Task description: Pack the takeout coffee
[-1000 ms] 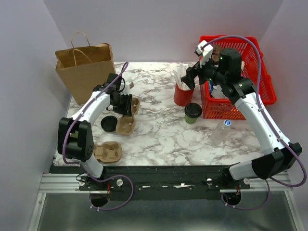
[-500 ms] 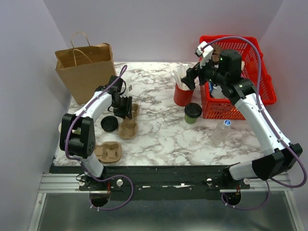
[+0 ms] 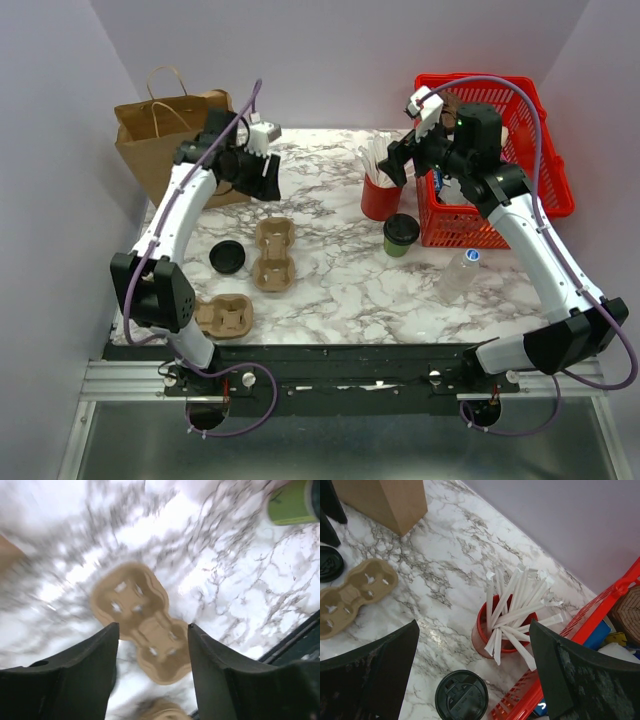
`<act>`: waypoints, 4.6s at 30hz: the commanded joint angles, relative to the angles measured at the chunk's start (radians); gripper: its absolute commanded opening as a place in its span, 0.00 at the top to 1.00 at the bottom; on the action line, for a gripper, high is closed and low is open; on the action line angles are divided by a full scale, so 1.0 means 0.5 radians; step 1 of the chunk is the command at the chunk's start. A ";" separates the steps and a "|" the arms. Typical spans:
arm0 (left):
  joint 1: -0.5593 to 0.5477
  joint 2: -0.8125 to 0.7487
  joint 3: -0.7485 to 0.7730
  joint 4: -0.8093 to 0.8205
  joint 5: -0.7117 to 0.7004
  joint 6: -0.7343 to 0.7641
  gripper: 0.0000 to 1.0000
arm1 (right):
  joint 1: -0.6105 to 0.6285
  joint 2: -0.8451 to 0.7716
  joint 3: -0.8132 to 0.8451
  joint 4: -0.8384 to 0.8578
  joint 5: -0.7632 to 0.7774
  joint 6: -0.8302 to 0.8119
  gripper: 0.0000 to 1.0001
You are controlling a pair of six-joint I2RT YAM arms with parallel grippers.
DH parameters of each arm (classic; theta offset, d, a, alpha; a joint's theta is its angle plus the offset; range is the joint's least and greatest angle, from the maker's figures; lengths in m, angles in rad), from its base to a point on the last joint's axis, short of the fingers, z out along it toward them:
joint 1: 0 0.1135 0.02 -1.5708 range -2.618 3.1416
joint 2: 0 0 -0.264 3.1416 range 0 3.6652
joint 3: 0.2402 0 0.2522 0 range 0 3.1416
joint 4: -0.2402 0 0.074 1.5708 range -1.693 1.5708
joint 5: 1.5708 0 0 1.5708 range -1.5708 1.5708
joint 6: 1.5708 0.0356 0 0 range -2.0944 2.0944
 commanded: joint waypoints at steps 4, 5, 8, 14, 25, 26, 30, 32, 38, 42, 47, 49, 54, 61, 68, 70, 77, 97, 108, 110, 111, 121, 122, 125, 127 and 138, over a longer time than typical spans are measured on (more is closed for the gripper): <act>0.218 -0.222 0.578 -0.405 0.146 1.165 0.31 | -0.003 -0.026 -0.026 0.005 0.040 -0.036 0.00; 0.255 -0.250 0.587 -0.420 0.155 1.211 0.31 | -0.003 -0.017 -0.026 0.009 0.040 -0.036 0.00; 0.366 -0.348 0.578 -0.399 0.036 1.285 0.28 | -0.006 -0.014 -0.029 0.012 0.027 -0.033 0.00; 0.743 -0.385 0.627 -0.411 -0.081 1.392 0.26 | -0.003 0.001 -0.029 0.012 -0.015 -0.036 0.00; 1.108 -0.202 0.860 -0.408 -0.056 1.684 0.24 | -0.003 0.023 -0.041 0.039 -0.074 -0.017 0.00; 1.108 -0.168 0.869 -0.390 -0.050 1.693 0.23 | -0.003 0.032 -0.035 0.039 -0.080 -0.005 0.00; 1.105 0.053 1.074 -0.365 -0.029 1.739 0.23 | -0.003 0.041 -0.029 0.036 -0.098 0.004 0.00; 1.105 0.194 1.176 -0.368 -0.004 1.748 0.23 | -0.006 0.041 -0.032 0.033 -0.095 0.001 0.00; 1.074 0.366 1.345 -0.494 0.048 1.951 0.24 | -0.003 0.008 -0.075 0.030 -0.086 -0.005 0.00; 1.056 0.391 1.345 -0.668 0.109 2.064 0.40 | -0.003 -0.014 -0.111 0.045 -0.074 -0.005 0.00; 1.016 0.369 1.327 -0.724 0.189 2.034 0.83 | -0.003 -0.002 -0.111 0.045 -0.074 -0.011 0.00; 0.989 0.330 1.284 -0.666 0.205 1.979 1.00 | -0.003 0.007 -0.105 0.042 -0.071 -0.017 0.00; 0.930 0.201 1.176 -0.375 0.232 1.826 1.00 | -0.003 0.044 -0.066 0.036 -0.062 -0.033 0.00; 0.667 -0.124 1.146 0.012 0.324 1.614 1.00 | -0.003 0.078 -0.029 0.070 0.024 -0.036 0.00; 0.292 -0.312 1.075 0.098 0.306 1.491 1.00 | -0.009 0.078 0.085 0.165 0.337 0.041 0.00; 0.203 -0.388 1.011 0.116 0.272 1.460 1.00 | -0.024 0.069 0.137 0.199 0.395 0.056 0.00; -0.033 -0.646 0.787 0.068 0.196 1.515 1.00 | -0.073 0.035 0.401 0.187 0.435 0.044 0.00; -0.735 -0.910 0.050 -0.006 0.073 1.617 1.00 | -0.076 0.078 0.570 0.113 0.555 0.066 0.00; -0.800 -0.922 -0.033 -0.009 -0.084 1.835 1.00 | -0.079 0.011 0.496 0.082 0.503 0.044 0.00; -0.800 -0.947 -0.008 0.012 -0.090 1.792 1.00 | -0.076 0.002 0.475 0.082 0.518 0.041 0.00; -0.800 -0.956 -0.002 0.043 -0.081 1.773 1.00 | -0.076 -0.002 0.456 0.085 0.521 0.041 0.00; -0.800 -1.097 0.096 0.111 -0.041 1.669 1.00 | -0.073 0.023 0.493 0.079 0.478 0.020 0.00; -0.800 -1.103 0.096 0.095 -0.059 1.687 1.00 | -0.076 0.023 0.493 0.079 0.475 0.020 0.00; -0.797 -1.122 0.087 0.000 -0.075 1.764 1.00 | -0.079 0.035 0.499 0.070 0.442 0.029 0.00; -0.800 -1.131 0.050 -0.043 -0.075 1.803 1.00 | -0.076 0.044 0.505 0.055 0.414 0.038 0.00; -0.837 -1.103 -0.268 0.239 0.005 1.696 1.00 | -0.076 0.127 0.631 -0.190 0.129 0.069 0.00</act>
